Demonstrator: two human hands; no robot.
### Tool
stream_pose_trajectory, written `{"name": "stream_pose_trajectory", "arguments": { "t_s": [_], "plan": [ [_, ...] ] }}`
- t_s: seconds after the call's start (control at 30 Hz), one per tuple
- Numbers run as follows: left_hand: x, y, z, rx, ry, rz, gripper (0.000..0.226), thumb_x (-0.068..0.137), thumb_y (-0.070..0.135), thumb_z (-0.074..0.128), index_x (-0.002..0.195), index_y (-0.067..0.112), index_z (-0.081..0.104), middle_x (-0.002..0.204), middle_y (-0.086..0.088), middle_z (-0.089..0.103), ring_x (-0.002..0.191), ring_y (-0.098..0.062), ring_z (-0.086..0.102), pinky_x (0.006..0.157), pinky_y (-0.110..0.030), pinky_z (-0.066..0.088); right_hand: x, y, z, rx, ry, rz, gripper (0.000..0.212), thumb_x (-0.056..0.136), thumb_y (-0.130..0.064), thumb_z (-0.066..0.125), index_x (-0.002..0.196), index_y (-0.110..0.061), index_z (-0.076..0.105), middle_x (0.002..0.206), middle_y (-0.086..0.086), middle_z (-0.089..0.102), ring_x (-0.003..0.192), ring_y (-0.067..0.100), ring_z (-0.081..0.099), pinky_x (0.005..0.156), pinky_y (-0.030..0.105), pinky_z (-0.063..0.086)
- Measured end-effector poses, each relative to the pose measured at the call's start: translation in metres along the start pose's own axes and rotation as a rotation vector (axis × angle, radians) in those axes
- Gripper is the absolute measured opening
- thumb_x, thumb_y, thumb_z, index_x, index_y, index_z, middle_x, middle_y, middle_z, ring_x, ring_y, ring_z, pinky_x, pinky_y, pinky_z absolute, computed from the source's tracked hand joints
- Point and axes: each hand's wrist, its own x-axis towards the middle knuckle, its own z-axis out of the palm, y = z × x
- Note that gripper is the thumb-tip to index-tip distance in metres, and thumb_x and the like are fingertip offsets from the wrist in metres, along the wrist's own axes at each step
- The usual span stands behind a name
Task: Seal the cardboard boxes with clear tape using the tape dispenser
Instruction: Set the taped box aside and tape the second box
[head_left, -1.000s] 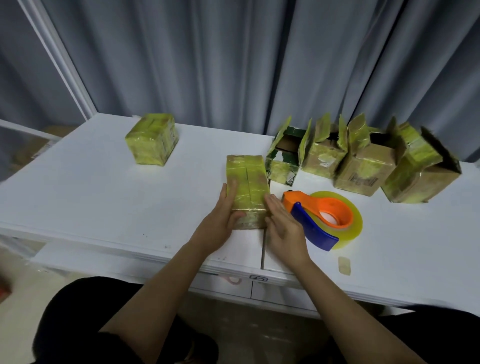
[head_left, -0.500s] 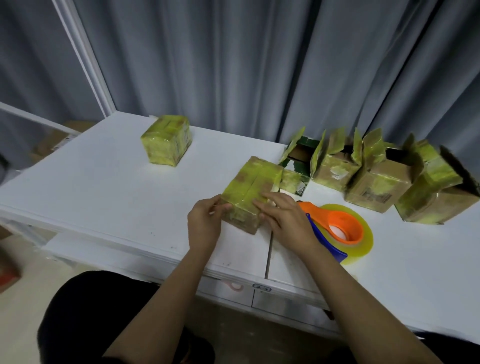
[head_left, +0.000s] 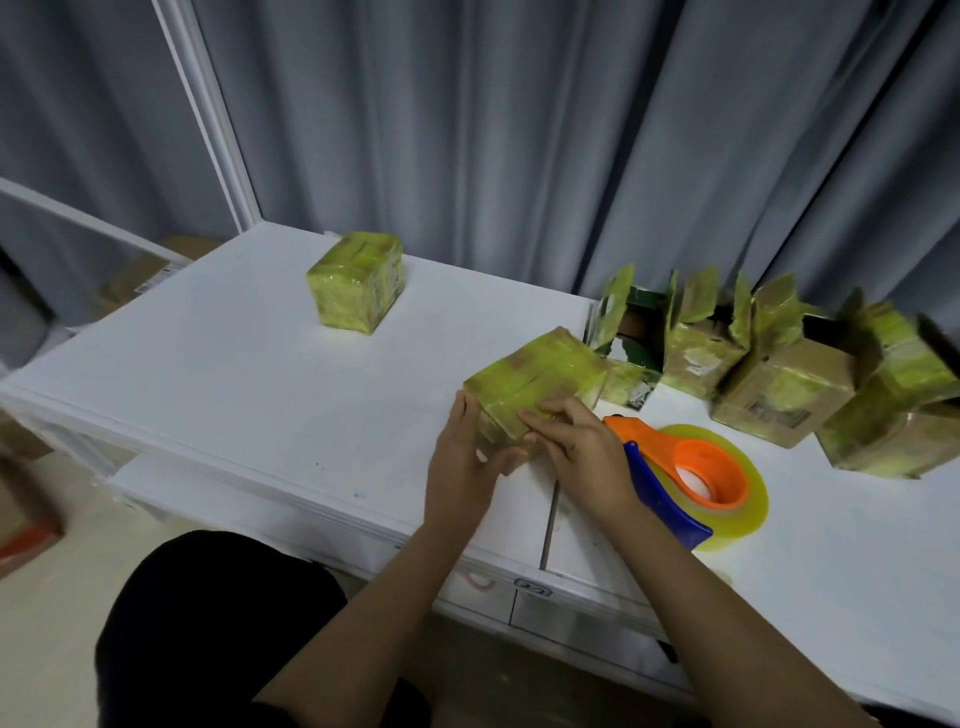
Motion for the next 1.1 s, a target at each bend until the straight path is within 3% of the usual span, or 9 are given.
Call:
{"name": "stream_pose_trajectory", "arguments": {
  "t_s": [0.1,0.33,0.47,0.6,0.7,0.8,0.87,1.0,1.1],
  "plan": [
    [0.013,-0.005,-0.009,-0.135,0.012,0.011,0.072,0.052,0.032,0.089,0.112,0.013,0.054,0.112,-0.005,0.053,0.103,-0.019,0.056,0.071,-0.026,0.054,0.000,0.001,0.000,0.019,-0.006,-0.011,0.029,0.083,-0.010,0.064,0.111,-0.014,0.072,0.105,0.010,0.067,0.095,0.011,0.057,0.074,0.022,0.048],
    [0.050,-0.004,-0.035,-0.042,-0.166,-0.027,0.049,0.053,0.002,0.089,0.075,0.019,0.048,0.099,0.001,0.037,0.091,-0.009,0.048,0.076,-0.001,0.037,0.004,-0.002,-0.002,-0.023,-0.080,0.028,0.027,0.085,-0.008,0.070,0.111,-0.017,0.073,0.108,0.006,0.065,0.089,0.020,0.065,0.071,0.029,0.053],
    [0.027,0.002,-0.031,-0.091,-0.089,0.045,0.037,0.074,0.006,0.075,0.100,0.022,0.055,0.101,0.010,0.053,0.085,-0.009,0.062,0.070,-0.013,0.045,0.003,-0.003,0.002,-0.033,-0.040,0.038,0.026,0.085,-0.011,0.070,0.109,-0.019,0.073,0.106,0.005,0.066,0.087,0.018,0.064,0.068,0.031,0.055],
    [-0.011,0.022,-0.012,-0.056,-0.070,-0.020,0.069,0.084,0.018,0.051,0.149,0.020,0.026,0.109,0.012,0.062,0.094,-0.014,0.063,0.078,-0.028,0.047,0.000,-0.009,0.006,-0.016,0.014,0.098,0.026,0.085,-0.013,0.071,0.109,-0.022,0.073,0.107,0.001,0.065,0.086,0.006,0.058,0.069,0.025,0.050],
    [-0.005,0.023,-0.007,-0.250,-0.144,-0.028,0.067,0.083,0.035,0.060,0.143,0.035,0.031,0.100,0.028,0.061,0.095,0.005,0.059,0.093,-0.035,0.049,-0.001,-0.013,0.005,0.001,0.023,0.099,0.025,0.086,-0.014,0.071,0.110,-0.022,0.073,0.105,0.001,0.064,0.088,0.006,0.055,0.067,0.023,0.049],
    [0.017,0.018,-0.015,-0.064,-0.134,-0.016,0.101,0.066,0.063,0.068,0.148,0.024,0.024,0.117,-0.004,0.049,0.109,-0.014,0.047,0.096,-0.029,0.040,0.000,-0.015,0.002,-0.024,0.012,0.089,0.026,0.087,-0.011,0.069,0.109,-0.023,0.073,0.104,-0.001,0.064,0.088,0.007,0.056,0.064,0.023,0.050],
    [0.025,0.016,-0.023,0.183,-0.161,0.010,0.105,0.065,0.058,0.074,0.149,0.020,0.024,0.123,-0.014,0.036,0.113,-0.023,0.038,0.096,-0.020,0.030,0.002,-0.015,-0.001,0.013,-0.031,0.108,0.033,0.087,0.001,0.063,0.110,-0.021,0.073,0.106,-0.001,0.064,0.093,0.006,0.055,0.069,0.024,0.050],
    [0.039,0.017,-0.047,0.376,-0.282,0.106,0.082,0.079,0.049,0.069,0.147,0.023,0.031,0.154,-0.011,0.014,0.139,-0.029,0.019,0.113,-0.032,0.019,0.008,-0.015,-0.021,0.104,-0.105,0.124,0.043,0.086,0.012,0.051,0.110,-0.016,0.073,0.110,-0.012,0.062,0.104,0.008,0.058,0.086,0.015,0.045],
    [0.045,0.018,-0.067,0.461,-0.400,0.097,0.079,0.086,0.053,0.057,0.150,0.024,0.022,0.159,-0.002,0.013,0.144,-0.024,0.016,0.114,-0.032,0.018,0.015,-0.005,-0.031,-0.056,0.089,0.223,0.040,0.088,0.004,0.053,0.118,-0.017,0.069,0.121,-0.002,0.060,0.110,0.018,0.048,0.094,0.029,0.040]
  ]
}}
